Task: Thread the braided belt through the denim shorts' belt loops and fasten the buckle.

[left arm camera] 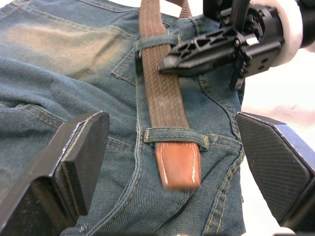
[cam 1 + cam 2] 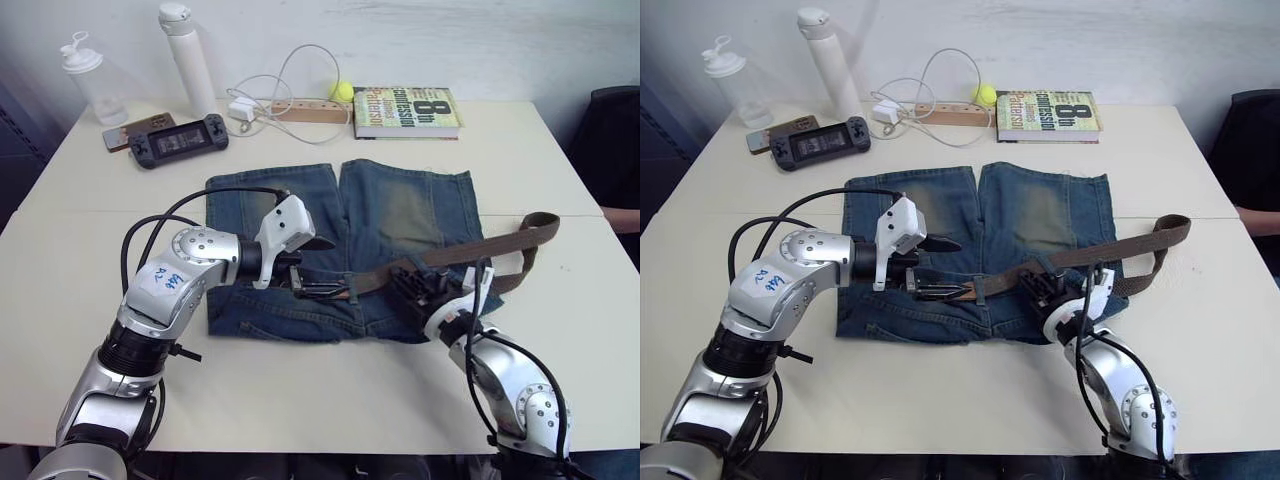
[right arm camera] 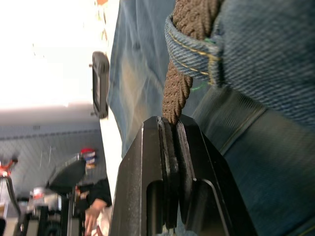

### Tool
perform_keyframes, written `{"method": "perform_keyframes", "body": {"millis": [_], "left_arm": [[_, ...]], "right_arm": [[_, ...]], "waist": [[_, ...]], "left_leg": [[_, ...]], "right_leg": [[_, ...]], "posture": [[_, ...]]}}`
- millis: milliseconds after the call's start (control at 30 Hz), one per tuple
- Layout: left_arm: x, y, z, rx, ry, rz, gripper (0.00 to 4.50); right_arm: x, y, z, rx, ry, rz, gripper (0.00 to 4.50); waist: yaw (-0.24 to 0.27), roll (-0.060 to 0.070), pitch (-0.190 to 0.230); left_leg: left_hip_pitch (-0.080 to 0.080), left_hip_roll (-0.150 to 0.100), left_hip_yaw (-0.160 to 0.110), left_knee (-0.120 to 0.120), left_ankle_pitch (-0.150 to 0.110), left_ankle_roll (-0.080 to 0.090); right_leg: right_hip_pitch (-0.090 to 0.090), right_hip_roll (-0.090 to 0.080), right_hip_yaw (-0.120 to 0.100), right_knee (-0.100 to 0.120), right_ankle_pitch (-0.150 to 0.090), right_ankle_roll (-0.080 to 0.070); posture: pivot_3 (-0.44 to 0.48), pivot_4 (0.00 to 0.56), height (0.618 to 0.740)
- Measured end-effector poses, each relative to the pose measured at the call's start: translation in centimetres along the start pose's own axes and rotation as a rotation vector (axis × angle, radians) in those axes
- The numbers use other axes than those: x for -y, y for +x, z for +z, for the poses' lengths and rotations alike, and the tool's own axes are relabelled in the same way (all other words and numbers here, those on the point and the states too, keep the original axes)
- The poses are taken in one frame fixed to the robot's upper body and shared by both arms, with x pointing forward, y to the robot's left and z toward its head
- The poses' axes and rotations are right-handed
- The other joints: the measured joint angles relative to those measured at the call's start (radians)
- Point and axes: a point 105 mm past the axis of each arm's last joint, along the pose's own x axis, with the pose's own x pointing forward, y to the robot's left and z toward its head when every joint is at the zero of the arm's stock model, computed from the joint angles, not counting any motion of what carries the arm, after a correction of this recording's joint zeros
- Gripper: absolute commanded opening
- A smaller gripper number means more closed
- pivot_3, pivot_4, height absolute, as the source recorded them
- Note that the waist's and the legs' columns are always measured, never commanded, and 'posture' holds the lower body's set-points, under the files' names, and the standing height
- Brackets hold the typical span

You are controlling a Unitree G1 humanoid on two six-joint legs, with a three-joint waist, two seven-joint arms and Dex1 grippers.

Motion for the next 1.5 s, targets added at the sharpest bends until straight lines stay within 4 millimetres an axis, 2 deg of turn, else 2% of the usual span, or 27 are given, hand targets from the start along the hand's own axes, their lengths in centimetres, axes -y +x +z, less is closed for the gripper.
{"method": "perform_keyframes", "body": {"millis": [167, 267, 433, 667, 867, 967, 1033, 1167, 1267, 1367, 1500], "left_arm": [[-0.1, 0.0, 0.6, 0.003, 0.020, -0.004, 4.50], [-0.1, 0.0, 0.6, 0.002, 0.019, -0.003, 4.50], [-0.1, 0.0, 0.6, 0.002, 0.018, -0.003, 4.50], [-0.1, 0.1, 0.6, 0.003, 0.018, -0.002, 4.50], [-0.1, 0.1, 0.6, 0.003, 0.018, 0.003, 4.50], [-0.2, 0.1, 0.5, 0.001, 0.017, 0.008, 4.50], [-0.2, 0.0, 0.5, -0.003, 0.014, 0.009, 4.50], [-0.3, -0.1, 0.4, -0.010, 0.015, 0.013, 4.50], [-0.4, -0.3, 0.3, -0.019, 0.017, 0.018, 4.50], [-0.4, -0.4, 0.3, -0.020, 0.017, 0.018, 4.50], [-0.3, -0.4, 0.3, -0.018, 0.020, 0.009, 4.50]], "right_arm": [[1.2, -0.5, -0.7, -0.069, -0.111, -0.087, 0.02], [2.4, -0.8, 0.0, -0.044, -0.198, -0.151, 0.02], [2.7, -0.8, 1.4, 0.024, -0.241, -0.162, 0.02], [1.8, -0.1, -0.6, -0.050, -0.167, -0.093, 0.02], [0.3, 0.6, -0.8, -0.054, -0.166, -0.041, 0.02], [-0.3, 0.9, -1.2, -0.084, -0.205, -0.016, 0.02], [-1.1, 1.4, -2.0, -0.125, -0.264, 0.021, 0.02], [-1.8, 2.0, -3.6, -0.194, -0.276, 0.080, 0.02], [-2.0, 2.0, -4.6, -0.233, -0.270, 0.098, 0.02], [-1.7, 1.8, -4.6, -0.242, -0.269, 0.089, 0.02], [-0.5, 0.9, -4.1, -0.271, -0.306, 0.043, 1.56]], "waist": [[-0.002, 0.000, 0.000], [-0.001, 0.000, 0.000], [0.002, 0.000, 0.000], [-0.004, 0.000, 0.000], [-0.001, 0.000, 0.000], [-0.005, 0.000, 0.000], [-0.005, 0.000, 0.000], [-0.004, 0.000, 0.000], [-0.003, 0.000, 0.000], [-0.002, 0.000, 0.000], [-0.002, 0.000, 0.000]], "left_leg": [[0.000, 0.000, 0.000, 0.000, 0.000, 0.000], [0.000, 0.000, 0.000, 0.000, 0.000, 0.000], [0.000, 0.000, 0.000, 0.000, 0.000, 0.000], [0.000, 0.000, 0.000, 0.000, 0.000, 0.000], [0.000, 0.000, 0.000, 0.000, 0.000, 0.000], [0.000, 0.000, 0.000, 0.000, 0.000, 0.000], [0.000, 0.000, 0.000, 0.000, 0.000, -0.001], [0.000, 0.000, 0.000, 0.000, 0.001, -0.001], [0.000, 0.000, 0.000, 0.000, 0.001, -0.001], [0.000, 0.000, 0.000, 0.000, 0.001, -0.001], [0.000, 0.000, 0.000, 0.000, 0.001, -0.001]], "right_leg": [[0.000, 0.000, 0.000, 0.000, 0.000, 0.000], [0.000, 0.000, 0.000, -0.001, 0.000, 0.000], [0.000, 0.000, 0.000, 0.000, 0.000, 0.000], [0.000, 0.000, 0.000, 0.000, 0.000, 0.000], [0.000, 0.000, 0.000, 0.000, 0.000, 0.000], [0.000, 0.000, 0.000, 0.000, 0.000, 0.000], [0.000, 0.001, 0.000, 0.000, 0.000, 0.000], [0.000, 0.001, 0.000, 0.001, 0.000, 0.000], [0.000, 0.001, 0.000, 0.001, 0.000, 0.000], [0.000, 0.001, 0.000, 0.000, 0.000, 0.000], [0.000, 0.001, 0.000, 0.000, 0.000, 0.000]], "posture": [[0.000, 0.150, 0.735], [0.000, 0.150, 0.735], [0.000, 0.150, 0.735], [0.000, 0.150, 0.735], [0.000, 0.150, 0.735], [0.000, 0.150, 0.735], [0.000, 0.150, 0.735], [0.000, 0.150, 0.735], [0.000, 0.150, 0.735], [0.000, 0.150, 0.735], [0.000, 0.150, 0.735]]}}
